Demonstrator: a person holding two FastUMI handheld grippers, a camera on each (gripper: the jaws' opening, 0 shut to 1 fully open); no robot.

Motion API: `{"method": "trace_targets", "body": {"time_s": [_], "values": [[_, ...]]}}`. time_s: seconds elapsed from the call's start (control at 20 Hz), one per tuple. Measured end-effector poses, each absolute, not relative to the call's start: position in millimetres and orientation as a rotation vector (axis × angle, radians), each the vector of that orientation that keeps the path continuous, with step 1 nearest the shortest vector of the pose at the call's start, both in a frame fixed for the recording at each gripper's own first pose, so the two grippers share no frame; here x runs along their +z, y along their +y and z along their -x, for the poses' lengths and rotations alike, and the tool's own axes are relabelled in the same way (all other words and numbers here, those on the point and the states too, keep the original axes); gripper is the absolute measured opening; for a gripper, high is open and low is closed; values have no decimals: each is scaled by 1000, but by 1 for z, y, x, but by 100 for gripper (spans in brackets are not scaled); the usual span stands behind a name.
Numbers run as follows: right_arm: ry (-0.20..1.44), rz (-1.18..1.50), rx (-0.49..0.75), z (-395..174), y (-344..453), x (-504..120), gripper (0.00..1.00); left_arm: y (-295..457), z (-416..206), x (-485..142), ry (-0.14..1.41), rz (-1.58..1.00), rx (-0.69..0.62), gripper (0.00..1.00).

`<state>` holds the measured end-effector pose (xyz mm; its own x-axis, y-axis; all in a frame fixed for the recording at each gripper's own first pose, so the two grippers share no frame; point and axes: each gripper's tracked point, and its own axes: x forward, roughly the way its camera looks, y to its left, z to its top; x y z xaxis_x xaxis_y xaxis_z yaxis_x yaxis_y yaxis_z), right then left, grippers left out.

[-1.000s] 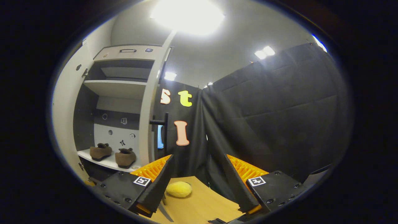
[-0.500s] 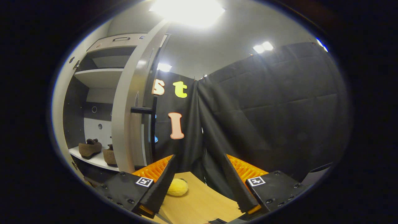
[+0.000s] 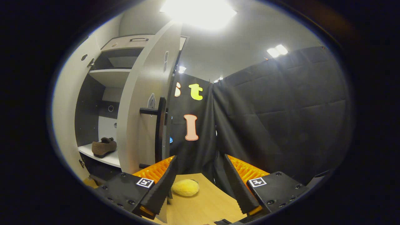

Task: Grab one shoe with the right hand and put it into the shoe cabinet, grab the other shoe with the left hand and put it into the shoe cabinet; then close the right door with the right hand and the left door with the left hand.

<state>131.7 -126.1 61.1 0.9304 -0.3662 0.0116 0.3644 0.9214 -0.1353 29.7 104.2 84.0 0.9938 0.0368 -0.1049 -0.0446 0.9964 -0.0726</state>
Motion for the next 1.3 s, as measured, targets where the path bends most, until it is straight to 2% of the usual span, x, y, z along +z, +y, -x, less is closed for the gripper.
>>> {"method": "trace_targets", "body": {"time_s": [0.05, 0.1, 0.15, 0.2, 0.25, 0.4, 0.45, 0.5, 0.55, 0.6, 0.7, 0.75, 0.85, 0.9, 0.95, 1.3], "values": [[12, 134, -357, -133, -118, 61, 92, 104, -30, 84, 106, 77, 42, 94], [11, 130, -337, -134, -109, 60, 92, 104, -31, 84, 110, 78, 44, 90], [7, 126, -317, -135, -100, 60, 94, 105, -30, 83, 114, 78, 47, 94], [3, 124, -300, -138, -91, 60, 91, 105, -30, 83, 118, 77, 50, 94], [0, 127, -281, -141, -84, 59, 91, 105, -30, 83, 121, 75, 53, 90], [-3, 113, -237, -145, -69, 58, 94, 106, -30, 83, 128, 67, 64, 90], [-4, 106, -233, -147, -66, 57, 94, 106, -29, 83, 129, 70, 66, 94], [-4, 98, -225, -150, -63, 57, 92, 105, -29, 82, 132, 75, 68, 90], [-3, 91, -212, -153, -58, 57, 92, 106, -28, 82, 136, 76, 72, 94], [-2, 86, -194, -157, -53, 56, 92, 106, -28, 82, 139, 74, 76, 90], [3, 79, -153, -165, -40, 54, 94, 107, -28, 82, 146, 66, 83, 94], [10, 72, -131, -168, -34, 52, 92, 108, -28, 83, 148, 63, 85, 94], [26, 63, -97, -171, -25, 46, 95, 108, -28, 83, 150, 60, 90, 94], [33, 63, -90, -172, -23, 43, 96, 109, -28, 83, 147, 56, 95, 90], [38, 64, -93, -171, -24, 40, 96, 110, -29, 84, 143, 51, 101, 94], [52, 61, -106, -154, -44, 31, 98, 126, -39, 94, 119, 59, 173, 94]]}}
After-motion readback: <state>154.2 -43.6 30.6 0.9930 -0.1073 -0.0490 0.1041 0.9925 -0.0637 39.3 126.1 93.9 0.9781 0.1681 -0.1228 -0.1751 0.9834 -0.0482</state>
